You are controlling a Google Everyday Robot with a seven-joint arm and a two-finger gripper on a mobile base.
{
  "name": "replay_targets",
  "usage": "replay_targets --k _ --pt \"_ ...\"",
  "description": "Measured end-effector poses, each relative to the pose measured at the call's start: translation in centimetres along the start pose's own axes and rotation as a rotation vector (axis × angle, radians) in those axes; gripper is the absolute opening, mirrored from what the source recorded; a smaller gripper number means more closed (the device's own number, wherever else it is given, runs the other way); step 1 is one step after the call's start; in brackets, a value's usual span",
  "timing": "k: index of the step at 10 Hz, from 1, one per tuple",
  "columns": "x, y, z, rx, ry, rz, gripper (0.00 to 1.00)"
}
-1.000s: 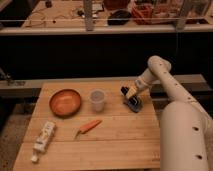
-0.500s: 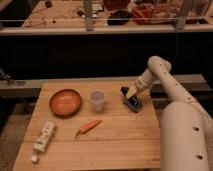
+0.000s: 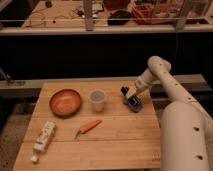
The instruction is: Place the eraser on the white sponge
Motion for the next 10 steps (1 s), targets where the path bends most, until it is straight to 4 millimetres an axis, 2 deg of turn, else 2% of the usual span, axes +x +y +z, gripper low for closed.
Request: replay_targets --k 2,4,10 --pt "0.02 0.00 0.01 0.000 0.000 0.003 0.23" --pt "0.06 -0.06 0.14 -0.002 -0.001 0.008 0.32" --pt "0.14 -0.09 0.13 -0.005 -0.002 0.020 0.33"
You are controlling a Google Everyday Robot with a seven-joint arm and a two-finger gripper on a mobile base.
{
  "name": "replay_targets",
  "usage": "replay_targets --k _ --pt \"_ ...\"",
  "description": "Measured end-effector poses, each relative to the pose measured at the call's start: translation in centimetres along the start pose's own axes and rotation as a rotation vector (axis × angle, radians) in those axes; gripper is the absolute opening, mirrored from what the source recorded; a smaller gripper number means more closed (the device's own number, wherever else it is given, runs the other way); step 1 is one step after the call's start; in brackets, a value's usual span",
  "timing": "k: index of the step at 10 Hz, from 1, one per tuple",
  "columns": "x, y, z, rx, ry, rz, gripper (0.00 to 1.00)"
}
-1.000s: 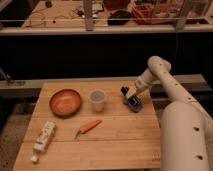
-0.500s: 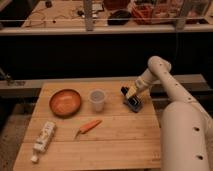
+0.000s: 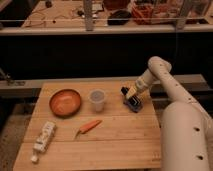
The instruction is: Place the eraser on the white sponge
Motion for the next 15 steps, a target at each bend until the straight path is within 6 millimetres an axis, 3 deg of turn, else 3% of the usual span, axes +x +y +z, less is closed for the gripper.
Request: replay_targets --k 13,15 --pt "0.07 -0.10 -0.14 0.000 -0.012 0.035 0.33" --pt "0.11 -0.15 -0.16 0.000 -0.014 0.042 0.39"
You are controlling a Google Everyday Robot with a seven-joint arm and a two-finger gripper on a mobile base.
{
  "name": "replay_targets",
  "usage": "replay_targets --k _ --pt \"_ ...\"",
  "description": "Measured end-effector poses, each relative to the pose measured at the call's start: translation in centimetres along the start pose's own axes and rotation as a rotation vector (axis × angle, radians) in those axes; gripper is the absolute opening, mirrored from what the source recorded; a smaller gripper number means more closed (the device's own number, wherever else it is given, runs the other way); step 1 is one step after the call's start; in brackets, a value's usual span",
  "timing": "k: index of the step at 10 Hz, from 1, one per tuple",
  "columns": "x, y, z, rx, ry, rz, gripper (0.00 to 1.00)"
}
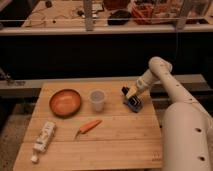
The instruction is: Place the eraser on the white sponge
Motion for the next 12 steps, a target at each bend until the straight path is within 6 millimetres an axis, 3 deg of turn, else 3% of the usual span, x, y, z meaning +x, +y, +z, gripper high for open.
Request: replay_targets --k 2,5,9,11,12 --pt "-0.01 0.01 -0.05 0.000 -0.003 0.002 0.39" --pt "0.11 -0.15 -0.14 0.000 -0.010 0.014 0.54" --pt "0.06 -0.11 -0.04 0.000 -0.013 0.020 0.53" --pt "0.06 -0.13 -0.13 -0.001 -0.016 0.023 0.41" --pt "0.05 -0.09 -0.07 -0.001 -0.015 0.023 0.41"
